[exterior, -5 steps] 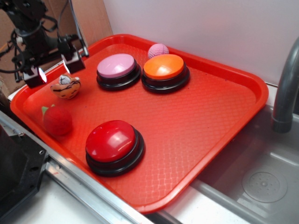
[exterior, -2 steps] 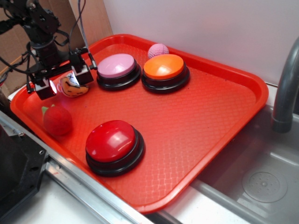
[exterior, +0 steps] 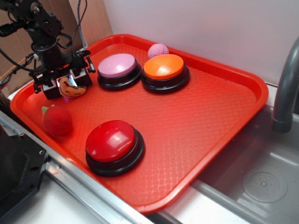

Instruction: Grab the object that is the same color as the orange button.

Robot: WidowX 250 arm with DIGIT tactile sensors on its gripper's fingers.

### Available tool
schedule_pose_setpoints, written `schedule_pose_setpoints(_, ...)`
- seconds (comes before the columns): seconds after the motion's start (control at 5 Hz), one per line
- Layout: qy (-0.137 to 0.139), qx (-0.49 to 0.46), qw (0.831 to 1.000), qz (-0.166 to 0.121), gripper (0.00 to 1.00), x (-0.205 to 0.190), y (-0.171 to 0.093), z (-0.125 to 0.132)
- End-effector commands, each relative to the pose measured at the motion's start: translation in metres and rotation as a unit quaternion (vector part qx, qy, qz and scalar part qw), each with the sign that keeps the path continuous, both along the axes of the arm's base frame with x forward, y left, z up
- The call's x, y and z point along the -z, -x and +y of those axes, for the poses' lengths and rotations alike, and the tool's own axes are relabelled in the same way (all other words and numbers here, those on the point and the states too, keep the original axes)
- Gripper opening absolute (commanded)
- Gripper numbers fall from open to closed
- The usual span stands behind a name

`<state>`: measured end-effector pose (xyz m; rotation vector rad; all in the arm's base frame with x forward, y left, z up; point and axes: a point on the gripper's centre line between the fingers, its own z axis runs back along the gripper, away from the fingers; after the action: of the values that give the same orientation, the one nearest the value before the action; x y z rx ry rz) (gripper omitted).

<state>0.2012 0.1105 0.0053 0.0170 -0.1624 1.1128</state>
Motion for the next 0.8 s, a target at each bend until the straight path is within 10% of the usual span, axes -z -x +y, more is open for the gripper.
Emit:
schedule_pose_setpoints(0.0,-0.007,0.149,0.988,-0.047,0.00,-0.079,-0.003,-0.008)
schedule_pose_setpoints(0.6,0.014,0.394,0.918,-0.041,0.00,-0.153,0.014,-0.099)
